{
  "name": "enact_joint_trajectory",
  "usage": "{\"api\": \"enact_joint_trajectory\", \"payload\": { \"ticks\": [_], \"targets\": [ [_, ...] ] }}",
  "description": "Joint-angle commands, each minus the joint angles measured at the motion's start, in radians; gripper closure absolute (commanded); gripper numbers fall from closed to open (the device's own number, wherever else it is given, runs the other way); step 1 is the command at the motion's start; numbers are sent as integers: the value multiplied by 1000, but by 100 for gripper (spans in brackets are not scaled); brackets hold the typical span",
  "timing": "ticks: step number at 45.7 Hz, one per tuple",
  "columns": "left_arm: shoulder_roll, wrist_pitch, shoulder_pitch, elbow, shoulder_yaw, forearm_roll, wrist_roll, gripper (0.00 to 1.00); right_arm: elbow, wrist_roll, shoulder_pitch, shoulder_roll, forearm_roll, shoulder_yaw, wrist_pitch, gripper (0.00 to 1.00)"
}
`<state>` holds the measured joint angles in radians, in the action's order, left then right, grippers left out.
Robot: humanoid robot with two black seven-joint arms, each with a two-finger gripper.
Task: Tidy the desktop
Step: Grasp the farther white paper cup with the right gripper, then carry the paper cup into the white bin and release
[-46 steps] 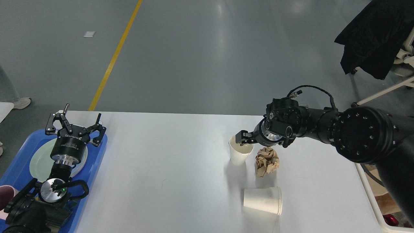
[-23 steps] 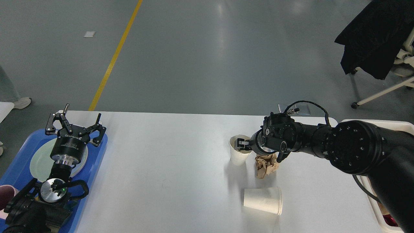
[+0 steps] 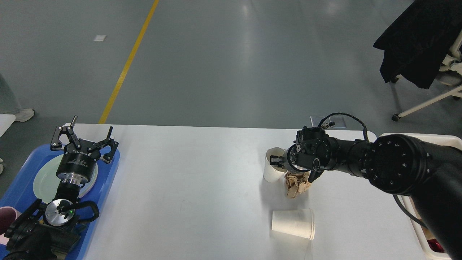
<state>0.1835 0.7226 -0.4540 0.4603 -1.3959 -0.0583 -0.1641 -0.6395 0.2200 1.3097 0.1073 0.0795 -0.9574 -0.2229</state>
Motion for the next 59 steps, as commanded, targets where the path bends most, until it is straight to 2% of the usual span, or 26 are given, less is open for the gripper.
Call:
{"api": "enact_joint_trajectory", "payload": {
  "ticks": [1,14,19,25,29,33,39,44,49,53,59],
  "targets": [
    [-1,0,0,0,0,0,0,3,0,1,3,0,0,0,0,100],
    [1,0,0,0,0,0,0,4,-26,19,29,-8,-1,2,-3,100],
    [1,0,0,0,0,0,0,4,-129,25,130,-46,-1,-1,-10,100],
    [1,0,0,0,0,0,0,4,-342,29,316,-149,-3,-12,-32,100],
    [1,0,0,0,0,0,0,4,-459,29,451,-201,-3,-34,-101,100],
    [1,0,0,0,0,0,0,3,-557,21,577,-257,-4,-76,-214,100],
    [1,0,0,0,0,0,0,4,-647,15,756,-301,-4,-178,-393,100],
    [1,0,0,0,0,0,0,4,-721,10,891,-340,-7,-254,-493,100],
    [1,0,0,0,0,0,0,4,-807,-17,996,-368,-15,-285,-503,100],
    [1,0,0,0,0,0,0,4,-836,-106,1059,-370,-47,-342,-501,100],
    [1,0,0,-2,0,0,0,4,-861,-286,1099,-348,-67,-504,-507,100]
  ]
}}
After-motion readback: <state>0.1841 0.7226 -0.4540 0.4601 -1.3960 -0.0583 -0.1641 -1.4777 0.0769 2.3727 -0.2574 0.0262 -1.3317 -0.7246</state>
